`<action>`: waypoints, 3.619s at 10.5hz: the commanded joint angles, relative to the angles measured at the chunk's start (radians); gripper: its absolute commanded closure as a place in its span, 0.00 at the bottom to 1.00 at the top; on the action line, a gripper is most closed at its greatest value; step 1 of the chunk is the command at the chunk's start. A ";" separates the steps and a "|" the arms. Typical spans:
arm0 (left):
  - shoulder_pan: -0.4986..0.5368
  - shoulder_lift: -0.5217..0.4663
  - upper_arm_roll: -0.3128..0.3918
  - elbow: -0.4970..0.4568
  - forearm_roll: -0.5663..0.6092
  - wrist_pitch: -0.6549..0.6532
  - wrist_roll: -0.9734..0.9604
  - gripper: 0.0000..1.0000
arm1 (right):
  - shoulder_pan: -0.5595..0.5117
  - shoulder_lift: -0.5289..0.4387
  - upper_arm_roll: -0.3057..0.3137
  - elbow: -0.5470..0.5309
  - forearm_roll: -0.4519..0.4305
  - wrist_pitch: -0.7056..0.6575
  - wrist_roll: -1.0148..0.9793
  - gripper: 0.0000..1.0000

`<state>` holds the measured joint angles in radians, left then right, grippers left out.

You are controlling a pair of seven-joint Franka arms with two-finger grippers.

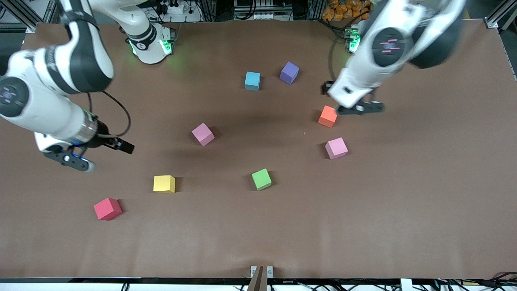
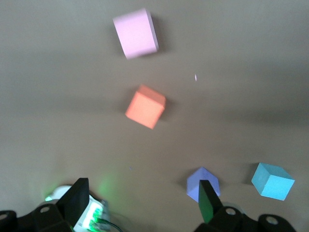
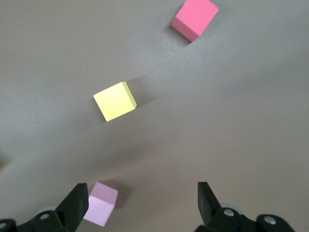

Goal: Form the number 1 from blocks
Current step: 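Move both grippers toward the pink and cyan cubes, then grasp the pink cube and the cyan cube with both grippers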

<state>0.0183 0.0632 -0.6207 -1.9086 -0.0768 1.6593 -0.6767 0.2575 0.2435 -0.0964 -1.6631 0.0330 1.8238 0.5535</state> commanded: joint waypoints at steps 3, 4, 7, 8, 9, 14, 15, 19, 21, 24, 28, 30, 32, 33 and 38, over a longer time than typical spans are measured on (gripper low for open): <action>0.017 -0.139 -0.169 -0.355 -0.157 0.268 -0.334 0.00 | 0.035 0.007 0.000 -0.081 -0.001 0.103 0.126 0.00; 0.017 -0.178 -0.200 -0.441 -0.216 0.363 -0.392 0.00 | 0.046 0.013 0.000 -0.107 -0.001 0.139 0.155 0.00; 0.015 -0.215 -0.359 -0.585 -0.323 0.604 -0.719 0.00 | 0.092 0.088 0.000 -0.130 -0.001 0.264 0.426 0.00; 0.015 -0.214 -0.417 -0.624 -0.324 0.673 -0.850 0.00 | 0.097 0.118 0.000 -0.130 -0.001 0.296 0.460 0.00; 0.015 -0.214 -0.488 -0.659 -0.325 0.729 -0.959 0.00 | 0.112 0.137 -0.002 -0.130 -0.001 0.308 0.473 0.00; 0.008 -0.198 -0.602 -0.548 -0.190 0.755 -1.036 0.00 | 0.161 0.166 0.001 -0.200 0.154 0.328 0.497 0.00; 0.008 -0.159 -0.611 -0.508 -0.110 0.755 -0.981 0.00 | 0.183 0.174 0.004 -0.220 0.159 0.334 0.490 0.00; -0.032 0.213 -0.599 -0.334 0.267 0.754 -0.912 0.00 | 0.204 0.157 0.041 -0.361 0.226 0.377 0.340 0.00; -0.212 0.387 -0.437 -0.243 0.488 0.729 -0.923 0.00 | 0.226 0.149 0.041 -0.403 0.280 0.397 0.298 0.00; -0.671 0.504 -0.018 -0.052 0.534 0.649 -0.932 0.00 | 0.244 0.151 0.043 -0.420 0.281 0.397 0.296 0.00; -0.698 0.507 0.018 -0.038 0.537 0.649 -0.917 0.00 | 0.247 0.158 0.043 -0.428 0.281 0.399 0.296 0.04; -0.699 0.512 0.018 -0.037 0.540 0.649 -0.911 0.00 | 0.247 0.160 0.043 -0.428 0.281 0.399 0.296 0.14; -0.693 0.515 0.019 -0.038 0.567 0.651 -0.896 0.00 | 0.247 0.169 0.043 -0.428 0.281 0.416 0.295 0.16; -0.686 0.532 0.019 -0.040 0.586 0.657 -0.879 0.00 | 0.247 0.177 0.043 -0.428 0.281 0.422 0.295 0.16; -0.687 0.563 0.018 -0.049 0.595 0.734 -0.886 0.43 | 0.258 0.207 0.043 -0.428 0.281 0.471 0.276 0.16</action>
<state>-0.6742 0.6211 -0.5976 -1.9597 0.5057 2.3786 -1.5513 0.5044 0.4464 -0.0494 -2.0850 0.2940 2.2773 0.8510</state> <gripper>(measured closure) 0.004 0.159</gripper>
